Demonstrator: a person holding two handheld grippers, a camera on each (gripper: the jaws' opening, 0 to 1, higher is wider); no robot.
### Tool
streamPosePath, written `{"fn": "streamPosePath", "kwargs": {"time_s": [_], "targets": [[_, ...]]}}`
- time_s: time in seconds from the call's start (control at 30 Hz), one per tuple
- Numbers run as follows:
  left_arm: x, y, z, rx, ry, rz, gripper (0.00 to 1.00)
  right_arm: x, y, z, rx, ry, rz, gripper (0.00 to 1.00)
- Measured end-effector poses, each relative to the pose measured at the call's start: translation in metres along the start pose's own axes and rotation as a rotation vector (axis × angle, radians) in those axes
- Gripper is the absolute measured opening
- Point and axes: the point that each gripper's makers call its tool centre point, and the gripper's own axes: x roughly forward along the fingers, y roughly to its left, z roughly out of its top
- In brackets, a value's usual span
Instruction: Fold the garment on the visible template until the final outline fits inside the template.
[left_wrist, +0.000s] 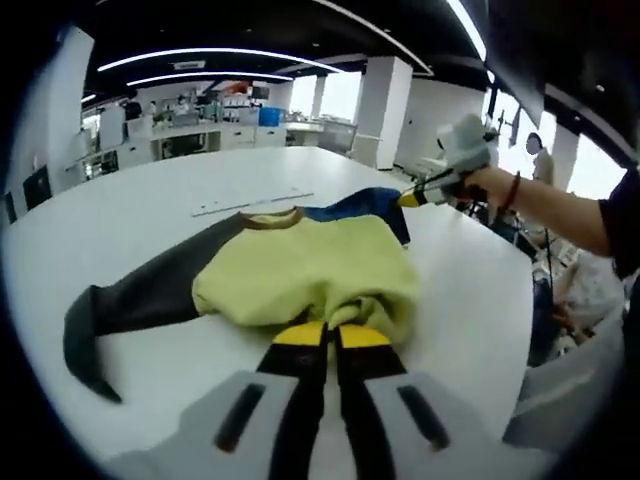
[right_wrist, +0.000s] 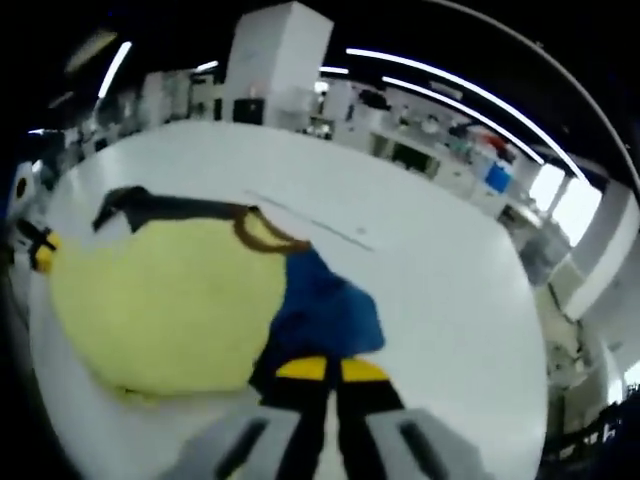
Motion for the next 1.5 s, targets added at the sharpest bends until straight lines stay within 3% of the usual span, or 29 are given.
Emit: {"fn": "streamPosePath", "kwargs": {"time_s": [0.27, 0.5, 0.7, 0.8, 0.93, 1.03, 1.13, 1.5], "targets": [[-0.006, 0.016, -0.009, 0.028, 0.036, 0.039, 0.00, 0.001, -0.033, -0.027, -0.029, 0.113, -0.053, 0.00], [-0.005, 0.018, -0.021, 0.084, 0.078, 0.041, 0.00, 0.008, -0.038, -0.043, -0.030, 0.154, -0.046, 0.00], [-0.003, 0.018, -0.030, 0.104, 0.107, 0.046, 0.00, 0.013, -0.032, -0.055, 0.092, 0.165, -0.037, 0.00], [-0.003, 0.018, -0.031, 0.072, 0.107, 0.047, 0.00, 0.009, -0.027, -0.053, 0.149, 0.125, -0.037, 0.02], [-0.003, 0.018, -0.029, 0.027, 0.094, 0.043, 0.00, 0.001, -0.007, -0.051, 0.251, 0.080, 0.040, 0.18], [-0.003, 0.018, -0.022, 0.015, 0.080, 0.038, 0.00, -0.010, 0.019, -0.041, 0.314, 0.012, 0.145, 0.28], [-0.001, 0.016, -0.013, 0.024, 0.066, 0.034, 0.00, -0.025, 0.045, -0.039, 0.282, -0.008, 0.209, 0.30], [0.014, 0.012, 0.018, 0.013, 0.015, 0.013, 0.00, -0.051, 0.103, -0.039, 0.213, -0.003, 0.355, 0.34]]}}
